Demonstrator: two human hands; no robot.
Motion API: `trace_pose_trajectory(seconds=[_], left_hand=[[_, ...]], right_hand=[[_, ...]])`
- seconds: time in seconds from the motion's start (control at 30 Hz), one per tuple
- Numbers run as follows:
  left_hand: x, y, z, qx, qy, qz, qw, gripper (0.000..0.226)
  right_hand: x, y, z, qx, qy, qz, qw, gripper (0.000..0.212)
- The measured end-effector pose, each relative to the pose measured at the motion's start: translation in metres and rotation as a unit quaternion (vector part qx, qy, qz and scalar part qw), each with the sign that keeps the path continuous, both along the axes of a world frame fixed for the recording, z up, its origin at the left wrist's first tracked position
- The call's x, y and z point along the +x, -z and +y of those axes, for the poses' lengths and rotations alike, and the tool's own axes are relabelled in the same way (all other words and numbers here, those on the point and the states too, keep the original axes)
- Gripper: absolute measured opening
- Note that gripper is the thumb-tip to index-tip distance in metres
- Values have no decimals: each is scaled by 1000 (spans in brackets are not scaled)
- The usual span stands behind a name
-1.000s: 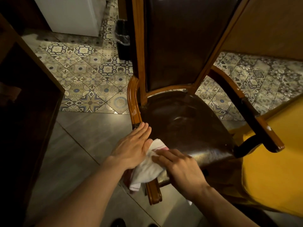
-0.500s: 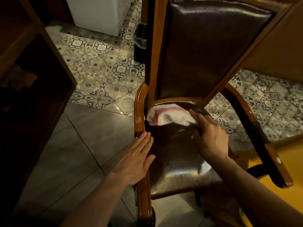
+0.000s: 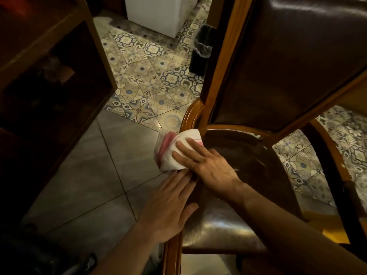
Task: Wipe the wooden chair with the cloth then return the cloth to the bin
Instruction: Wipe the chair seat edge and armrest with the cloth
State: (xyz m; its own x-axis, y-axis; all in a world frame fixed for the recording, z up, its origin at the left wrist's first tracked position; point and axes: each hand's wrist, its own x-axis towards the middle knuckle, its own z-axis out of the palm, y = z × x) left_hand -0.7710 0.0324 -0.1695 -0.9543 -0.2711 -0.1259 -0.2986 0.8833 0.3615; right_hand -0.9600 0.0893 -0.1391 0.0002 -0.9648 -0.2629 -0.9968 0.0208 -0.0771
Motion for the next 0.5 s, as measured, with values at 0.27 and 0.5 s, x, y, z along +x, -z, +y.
trace_pose_trajectory(seconds=[0.27,0.5], left_hand=[[-2,8,-1,-5,30,27,999,70],[-3,9,-2,-2,24,20,1000,69]], right_hand=[[-45,5,-28,-9,-16,60,998,84],[-69,7,-61,-7,60,75,995,104]])
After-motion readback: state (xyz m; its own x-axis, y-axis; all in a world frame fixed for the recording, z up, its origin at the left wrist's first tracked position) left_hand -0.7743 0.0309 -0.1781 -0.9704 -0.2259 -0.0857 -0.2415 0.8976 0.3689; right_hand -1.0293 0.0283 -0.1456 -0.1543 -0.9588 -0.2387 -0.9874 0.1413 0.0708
